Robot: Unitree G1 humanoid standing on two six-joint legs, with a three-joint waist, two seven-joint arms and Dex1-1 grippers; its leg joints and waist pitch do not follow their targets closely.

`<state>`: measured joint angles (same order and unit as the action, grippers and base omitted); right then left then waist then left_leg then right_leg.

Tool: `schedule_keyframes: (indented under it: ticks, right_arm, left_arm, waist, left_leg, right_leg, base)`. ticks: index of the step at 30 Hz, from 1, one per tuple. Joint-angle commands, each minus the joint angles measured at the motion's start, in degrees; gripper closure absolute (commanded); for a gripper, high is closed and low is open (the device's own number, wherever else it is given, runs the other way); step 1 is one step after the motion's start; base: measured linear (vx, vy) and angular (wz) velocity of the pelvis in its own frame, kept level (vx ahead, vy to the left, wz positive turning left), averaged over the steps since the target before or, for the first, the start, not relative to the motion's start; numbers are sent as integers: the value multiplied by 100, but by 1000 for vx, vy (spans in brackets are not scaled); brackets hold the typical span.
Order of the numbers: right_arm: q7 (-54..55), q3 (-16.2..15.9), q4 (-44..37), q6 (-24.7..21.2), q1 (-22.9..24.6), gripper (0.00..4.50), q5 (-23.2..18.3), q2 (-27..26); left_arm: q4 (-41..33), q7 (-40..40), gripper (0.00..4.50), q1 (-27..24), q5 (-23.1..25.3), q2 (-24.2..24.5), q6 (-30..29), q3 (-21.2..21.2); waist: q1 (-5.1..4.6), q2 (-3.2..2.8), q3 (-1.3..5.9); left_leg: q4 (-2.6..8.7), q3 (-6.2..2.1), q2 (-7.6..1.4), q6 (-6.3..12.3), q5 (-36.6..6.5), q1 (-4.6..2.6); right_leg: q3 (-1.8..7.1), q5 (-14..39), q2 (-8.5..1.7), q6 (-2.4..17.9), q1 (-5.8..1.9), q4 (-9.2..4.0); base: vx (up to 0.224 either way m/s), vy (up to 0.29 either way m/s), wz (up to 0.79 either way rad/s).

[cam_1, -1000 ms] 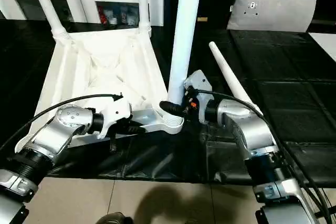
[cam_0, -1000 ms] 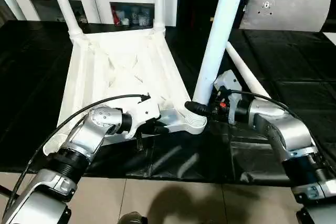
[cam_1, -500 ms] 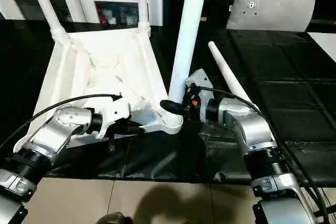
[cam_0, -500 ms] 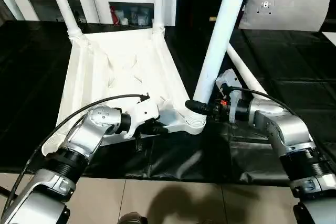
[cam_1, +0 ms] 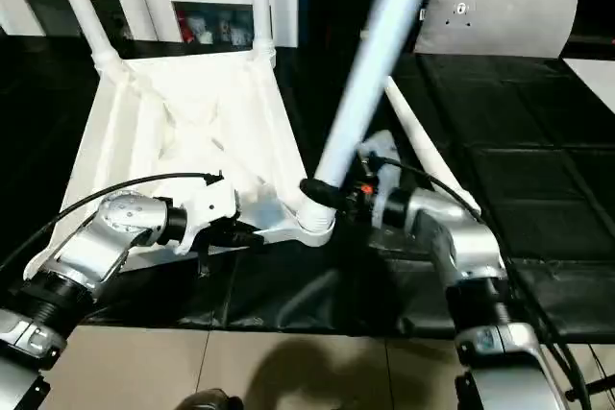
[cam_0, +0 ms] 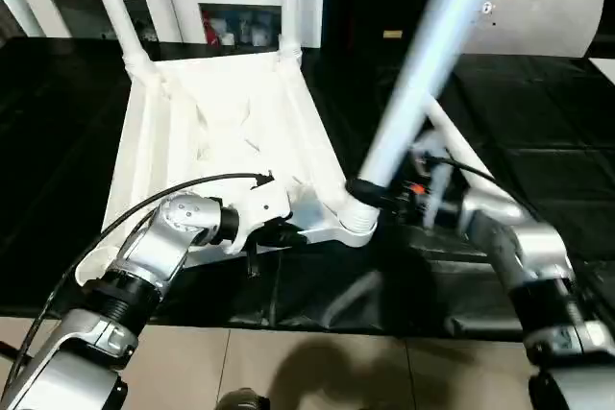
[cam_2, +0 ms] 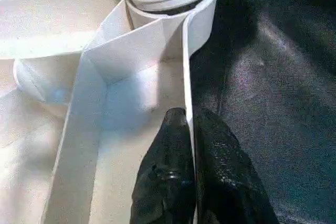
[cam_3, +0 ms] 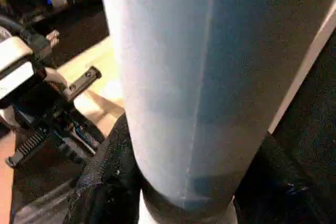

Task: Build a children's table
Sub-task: Insert table leg to table base

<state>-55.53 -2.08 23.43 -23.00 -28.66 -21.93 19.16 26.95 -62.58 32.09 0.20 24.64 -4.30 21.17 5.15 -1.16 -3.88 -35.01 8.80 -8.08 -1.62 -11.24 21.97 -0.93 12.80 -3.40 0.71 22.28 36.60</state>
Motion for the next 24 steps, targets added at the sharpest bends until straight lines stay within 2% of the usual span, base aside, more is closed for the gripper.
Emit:
schedule_keyframes:
  ticks: [1, 3, 4, 5, 6, 7, 8, 10, 11, 18, 19, 20, 22, 24]
  right_arm:
    - [-89, -97, -141, -1, 353, 262, 22, -32]
    - [-75, -82, -349, 194, 600, 262, 22, -55]
    - [-22, -122, -407, 362, 694, 262, 128, -39]
    - [-1, -170, -415, 472, 724, 262, 220, -12]
    - [29, -233, -417, 573, 746, 262, 330, 26]
    - [94, -414, -392, 810, 763, 262, 622, 134]
    - [85, -545, -368, 942, 762, 262, 799, 210]
    - [62, -636, -343, 998, 746, 262, 908, 264]
    - [54, -749, -252, 1054, 670, 262, 1072, 320]
    - [-254, -1073, 191, 1123, 270, 262, 1329, 395]
    - [-324, -1122, 212, 1108, 254, 262, 1337, 410]
    - [-365, -1149, 220, 1094, 249, 262, 1338, 418]
    - [-546, -1254, 198, 1051, 234, 262, 1343, 461]
    - [-581, -1269, 192, 1054, 235, 262, 1344, 467]
  left_arm:
    - [-138, 13, 450, 125, 28, 44, 104, -97]
    - [-126, 14, 450, 132, 16, 38, 100, -109]
    - [-126, 17, 450, 137, 11, 33, 89, -114]
    - [-128, 16, 450, 139, 7, 31, 83, -116]
    - [-132, 16, 450, 139, 5, 29, 79, -117]
    - [-135, 14, 450, 140, 0, 26, 73, -118]
    - [-137, 8, 450, 138, 1, 23, 73, -118]
    - [-137, 4, 450, 138, 5, 21, 74, -117]
    - [-136, -17, 450, 139, 15, 19, 79, -116]
    - [-150, -119, 450, 192, 35, 59, 96, -77]
    - [-178, -132, 450, 187, 35, 68, 87, -74]
    - [-198, -139, 450, 182, 34, 75, 79, -73]
    - [-291, -264, 450, 194, -5, 116, 39, -65]
    - [-306, -293, 450, 199, -12, 124, 36, -60]
  waist:
    - [33, -48, 384]
    - [48, -49, 401]
    - [60, -71, 407]
    - [63, -64, 407]
    - [65, -71, 398]
    - [70, -95, 388]
    - [62, -80, 376]
    - [59, -101, 360]
    - [49, -89, 358]
    - [-1, -121, 315]
    - [5, -139, 307]
    - [-1, -127, 318]
    - [3, -176, 309]
    - [1, -150, 318]
  left_leg:
    - [492, -133, -486, 110, -1064, -119]
    - [477, -128, -482, 199, -848, -111]
    - [470, -127, -477, 247, -745, -103]
    - [469, -126, -477, 265, -721, -102]
    - [473, -124, -475, 280, -756, -100]
    - [483, -129, -475, 254, -853, -105]
    - [497, -130, -479, 195, -944, -107]
    - [514, -128, -483, 133, -1131, -123]
    - [520, -130, -487, 102, -1188, -122]
    - [556, -137, -495, 17, -1507, -133]
    - [559, -138, -498, 8, -1532, -136]
    - [558, -134, -500, 11, -1510, -140]
    - [557, -137, -499, 16, -1482, -137]
    - [549, -131, -496, 65, -1380, -133]
  right_leg:
    - [230, 113, -541, 1563, -238, -441]
    - [219, -236, -536, 1594, -247, -416]
    - [209, -408, -538, 1615, -253, -406]
    - [204, -445, -535, 1624, -255, -404]
    - [201, -395, -534, 1636, -252, -417]
    - [199, -205, -536, 1631, -251, -431]
    - [196, -17, -531, 1601, -249, -452]
    - [211, 291, -534, 1570, -235, -476]
    - [216, 372, -533, 1560, -243, -477]
    - [219, 612, -530, 1569, -221, -500]
    - [228, 614, -534, 1566, -222, -504]
    - [228, 526, -528, 1572, -228, -501]
    - [224, 370, -522, 1592, -225, -488]
    - [222, 176, -520, 1629, -242, -474]
  base:
    - [0, 0, 0]
    - [0, 0, 0]
    - [0, 0, 0]
    - [0, 0, 0]
    - [0, 0, 0]
    - [0, 0, 0]
    - [0, 0, 0]
    - [0, 0, 0]
    - [0, 0, 0]
    - [0, 0, 0]
    - [0, 0, 0]
    - [0, 0, 0]
    - [0, 0, 0]
    - [0, 0, 0]
